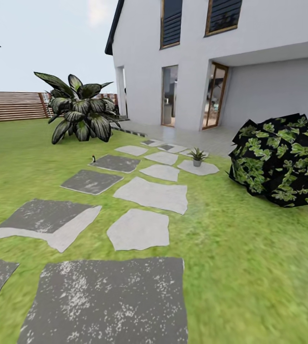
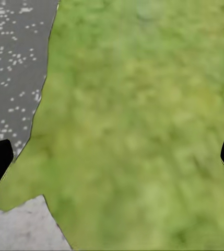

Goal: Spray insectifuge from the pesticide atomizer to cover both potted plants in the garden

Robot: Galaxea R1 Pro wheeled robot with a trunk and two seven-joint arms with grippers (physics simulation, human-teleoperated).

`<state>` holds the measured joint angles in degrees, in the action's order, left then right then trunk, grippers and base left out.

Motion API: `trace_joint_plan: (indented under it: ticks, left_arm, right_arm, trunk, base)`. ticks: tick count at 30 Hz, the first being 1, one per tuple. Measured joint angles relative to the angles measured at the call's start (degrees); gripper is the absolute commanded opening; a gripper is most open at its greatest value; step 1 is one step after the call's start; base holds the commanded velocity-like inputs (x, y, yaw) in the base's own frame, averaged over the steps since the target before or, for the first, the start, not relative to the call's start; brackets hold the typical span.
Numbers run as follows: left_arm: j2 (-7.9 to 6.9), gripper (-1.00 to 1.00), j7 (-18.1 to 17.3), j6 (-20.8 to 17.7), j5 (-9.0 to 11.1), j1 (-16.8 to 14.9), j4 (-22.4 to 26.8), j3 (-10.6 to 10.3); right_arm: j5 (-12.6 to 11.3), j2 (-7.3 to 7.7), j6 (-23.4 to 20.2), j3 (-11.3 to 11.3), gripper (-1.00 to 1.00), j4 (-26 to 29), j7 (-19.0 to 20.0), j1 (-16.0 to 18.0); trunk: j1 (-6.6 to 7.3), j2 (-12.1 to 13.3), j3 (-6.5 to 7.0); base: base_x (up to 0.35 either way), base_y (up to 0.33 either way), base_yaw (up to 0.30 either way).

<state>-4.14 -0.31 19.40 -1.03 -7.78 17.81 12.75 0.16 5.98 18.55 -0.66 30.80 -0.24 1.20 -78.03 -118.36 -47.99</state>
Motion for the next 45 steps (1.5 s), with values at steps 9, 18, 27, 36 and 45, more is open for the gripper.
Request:
trace_joint_plan:
  ticks: [9,18,27,36,45]
  left_arm:
    - [0.0,1.0,-0.01,0.0,0.0,0.0,0.0,0.04]
    - [0.0,1.0,0.03,0.0,0.0,0.0,0.0,0.0]
    - [0.0,1.0,0.06,0.0,0.0,0.0,0.0,0.02]
    - [0.0,1.0,0.04,0.0,0.0,0.01,0.01,0.03]
    - [0.0,1.0,0.03,-0.01,0.02,0.02,0.02,0.01]
  right_arm:
    - [0.0,0.0,0.0,0.0,1.0,0.0,-0.01,0.0]
    - [0.0,0.0,0.0,0.0,1.0,0.02,0.0,0.0]
    - [-0.01,0.0,0.0,0.08,1.0,0.08,0.0,0.0]
    - [0.0,0.0,0.0,0.18,1.0,0.13,0.0,0.01]
    - [0.0,0.0,0.01,0.18,1.0,0.14,0.0,0.02]
  trunk:
    - [0.0,0.0,0.0]
    - [0.0,0.0,0.0]
    - [0.0,0.0,0.0]
    - [0.0,0.0,0.0]
    - [0.0,0.0,0.0]
  base:
    - [0.338,0.0,0.0]
    - [0.338,0.0,0.0]
    - [0.338,0.0,0.0]
    - [0.338,0.0,0.054]
    - [0.338,0.0,0.252]
